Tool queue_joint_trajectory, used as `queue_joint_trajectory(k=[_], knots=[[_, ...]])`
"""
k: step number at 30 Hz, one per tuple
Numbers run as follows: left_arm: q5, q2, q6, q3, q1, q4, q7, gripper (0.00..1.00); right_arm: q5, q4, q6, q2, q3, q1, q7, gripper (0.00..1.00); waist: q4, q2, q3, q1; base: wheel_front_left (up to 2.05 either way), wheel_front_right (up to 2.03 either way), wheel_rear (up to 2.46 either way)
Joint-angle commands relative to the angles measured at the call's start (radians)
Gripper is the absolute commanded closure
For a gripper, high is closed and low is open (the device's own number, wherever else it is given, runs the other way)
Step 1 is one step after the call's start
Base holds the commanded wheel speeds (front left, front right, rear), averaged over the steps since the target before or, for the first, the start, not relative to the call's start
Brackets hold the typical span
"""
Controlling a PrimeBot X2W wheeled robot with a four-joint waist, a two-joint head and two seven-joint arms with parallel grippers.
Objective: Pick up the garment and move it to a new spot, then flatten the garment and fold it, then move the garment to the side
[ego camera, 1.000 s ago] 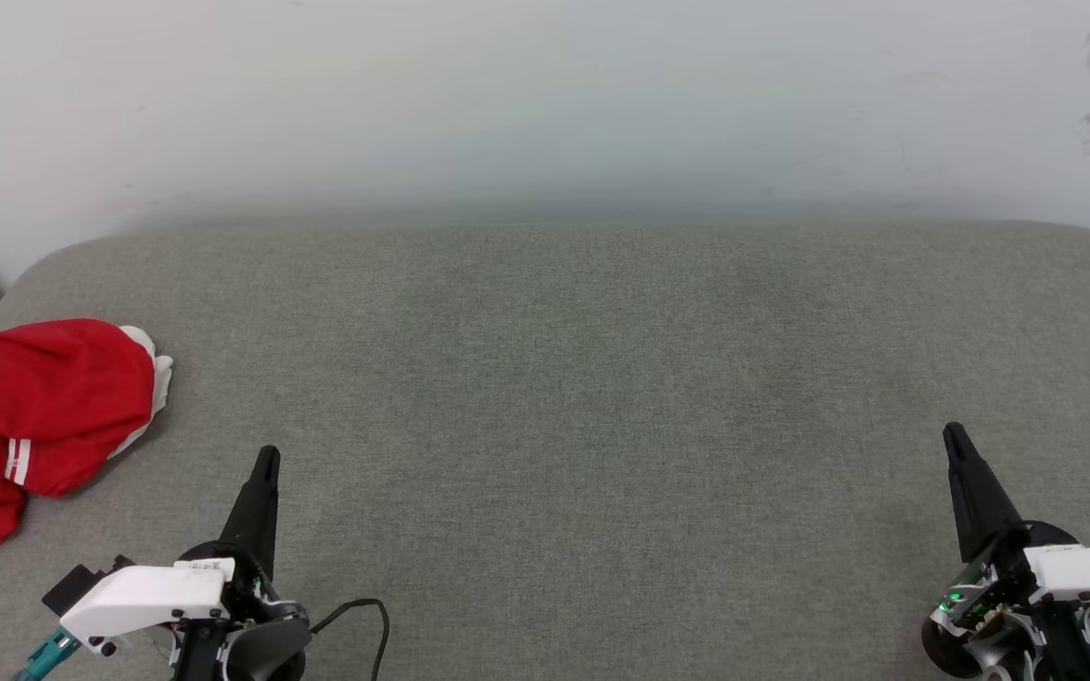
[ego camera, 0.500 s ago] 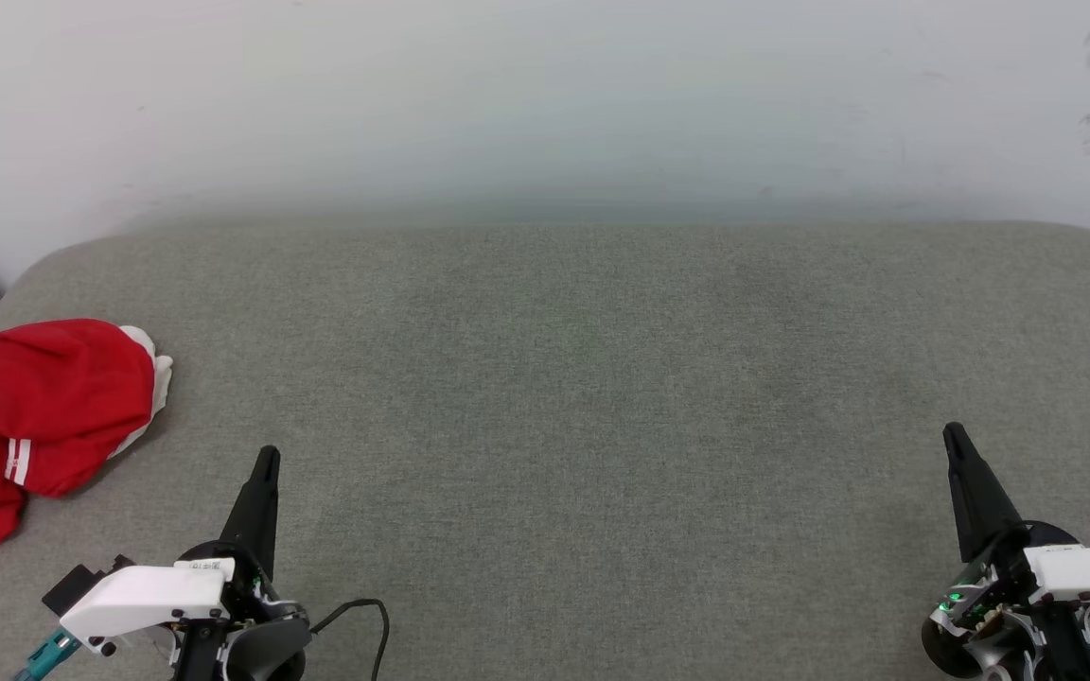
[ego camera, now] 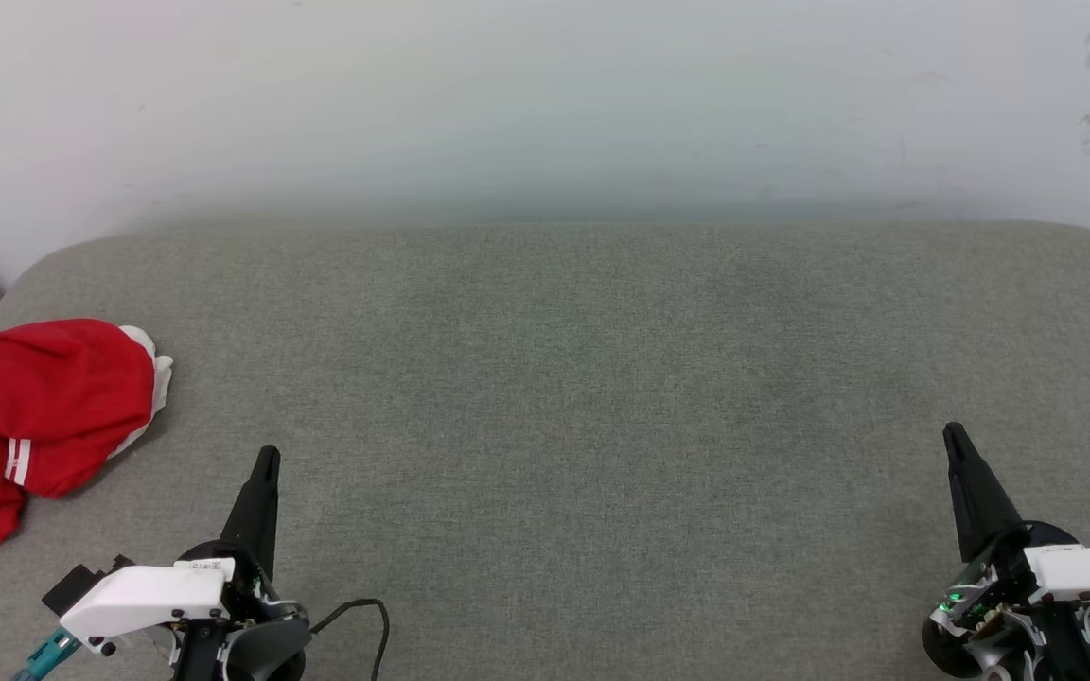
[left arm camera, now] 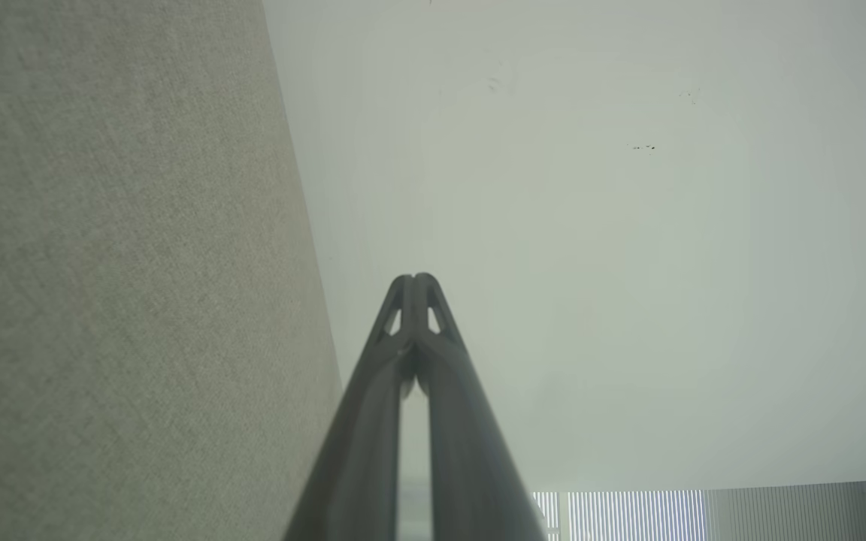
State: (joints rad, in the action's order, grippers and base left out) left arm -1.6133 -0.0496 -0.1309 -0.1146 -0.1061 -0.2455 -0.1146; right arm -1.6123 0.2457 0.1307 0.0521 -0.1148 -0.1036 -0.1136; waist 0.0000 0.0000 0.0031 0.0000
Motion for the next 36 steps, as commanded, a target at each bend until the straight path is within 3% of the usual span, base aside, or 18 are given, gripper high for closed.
queue_joint_trajectory(k=[1, 32, 33, 36], knots=[[0.000, 0.001, -0.003, -0.002, -0.006, 0.001, -0.002, 1.00, -0.001, 0.001, 0.000, -0.005, 0.001, -0.011, 0.000, 1.00, 0.000, 0.0000, 0.000, 0.0000, 0.00, 0.00, 0.00], [0.001, 0.001, -0.003, -0.002, -0.006, 0.001, -0.002, 1.00, -0.001, 0.001, 0.000, -0.005, 0.001, -0.011, 0.000, 1.00, 0.000, 0.0000, 0.000, 0.0000, 0.00, 0.00, 0.00], [0.000, 0.000, 0.000, 0.000, 0.000, 0.000, 0.000, 0.00, 0.000, 0.000, 0.000, 0.000, 0.000, 0.000, 0.000, 0.00, 0.000, 0.0000, 0.000, 0.0000, 0.00, 0.00, 0.00], [0.001, 0.002, 0.000, 0.006, 0.013, -0.018, 0.002, 0.00, 0.001, 0.017, 0.000, 0.000, 0.001, 0.015, 0.002, 0.00, 0.000, 0.0000, 0.000, 0.0000, 0.00, 0.00, 0.00]])
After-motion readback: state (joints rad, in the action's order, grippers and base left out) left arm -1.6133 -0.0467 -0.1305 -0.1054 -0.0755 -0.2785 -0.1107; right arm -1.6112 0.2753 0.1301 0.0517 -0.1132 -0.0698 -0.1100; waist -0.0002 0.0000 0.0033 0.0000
